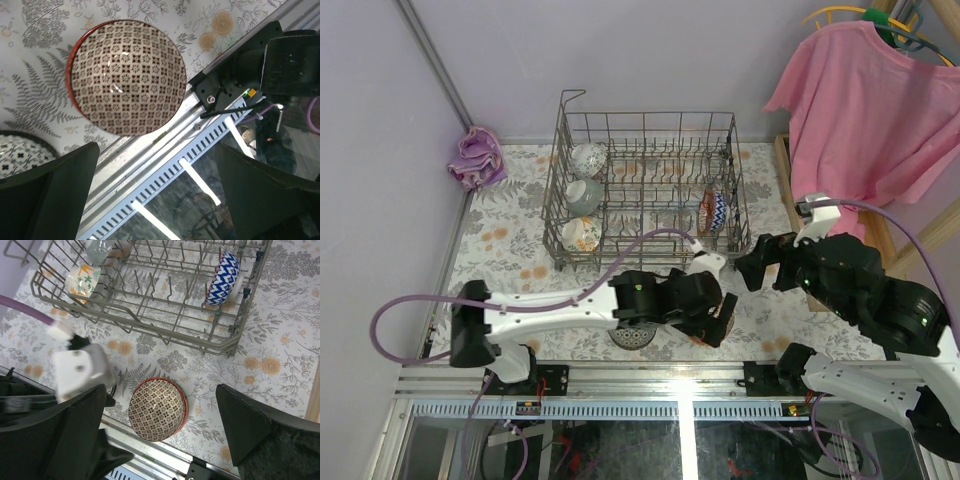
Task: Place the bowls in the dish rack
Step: Pick up the bowl from the center of the board, then place the bowl in the dish rack.
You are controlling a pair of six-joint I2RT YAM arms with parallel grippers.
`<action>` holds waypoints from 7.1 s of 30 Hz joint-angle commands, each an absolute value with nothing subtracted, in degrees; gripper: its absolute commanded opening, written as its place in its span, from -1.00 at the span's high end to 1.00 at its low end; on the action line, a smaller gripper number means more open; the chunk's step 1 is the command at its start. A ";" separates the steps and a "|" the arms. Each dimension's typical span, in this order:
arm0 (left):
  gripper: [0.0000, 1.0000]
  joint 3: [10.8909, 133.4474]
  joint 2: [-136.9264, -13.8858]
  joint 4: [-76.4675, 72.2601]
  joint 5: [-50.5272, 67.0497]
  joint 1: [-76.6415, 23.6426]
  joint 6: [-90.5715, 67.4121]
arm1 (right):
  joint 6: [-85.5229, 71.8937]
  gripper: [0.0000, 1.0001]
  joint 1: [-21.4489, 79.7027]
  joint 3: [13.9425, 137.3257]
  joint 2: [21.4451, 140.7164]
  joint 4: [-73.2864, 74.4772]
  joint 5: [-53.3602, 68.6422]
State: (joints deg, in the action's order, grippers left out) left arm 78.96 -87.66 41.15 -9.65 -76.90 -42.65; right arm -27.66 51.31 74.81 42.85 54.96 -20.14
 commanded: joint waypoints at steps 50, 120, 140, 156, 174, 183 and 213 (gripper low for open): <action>1.00 103.29 -110.83 48.19 -18.84 -79.14 -35.82 | -30.64 -0.75 51.04 74.47 32.20 56.96 -25.62; 1.00 67.75 -112.95 -63.72 27.61 -30.55 -74.88 | -29.57 -0.74 51.04 72.15 34.04 57.10 -25.95; 1.00 70.16 -118.58 -63.06 32.20 -29.36 -75.08 | -28.13 -0.73 51.06 71.91 38.21 53.98 -24.39; 1.00 68.81 -117.26 -56.07 35.55 -29.40 -71.43 | -27.33 -0.73 51.06 71.35 41.78 52.44 -22.55; 1.00 66.35 -117.61 -55.91 38.67 -29.27 -70.72 | -27.24 -0.72 51.06 70.34 45.36 49.43 -21.49; 1.00 68.21 -118.86 -51.26 41.10 -29.27 -68.17 | -27.64 -0.72 51.00 69.01 43.58 49.31 -22.00; 1.00 83.93 -125.95 -35.47 51.32 -28.61 -60.09 | -26.61 -0.73 50.99 68.46 43.68 48.81 -22.38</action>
State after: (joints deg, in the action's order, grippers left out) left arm 80.71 -126.06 -35.48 46.02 -28.40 -62.78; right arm -27.90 51.31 68.05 43.07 51.40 -21.82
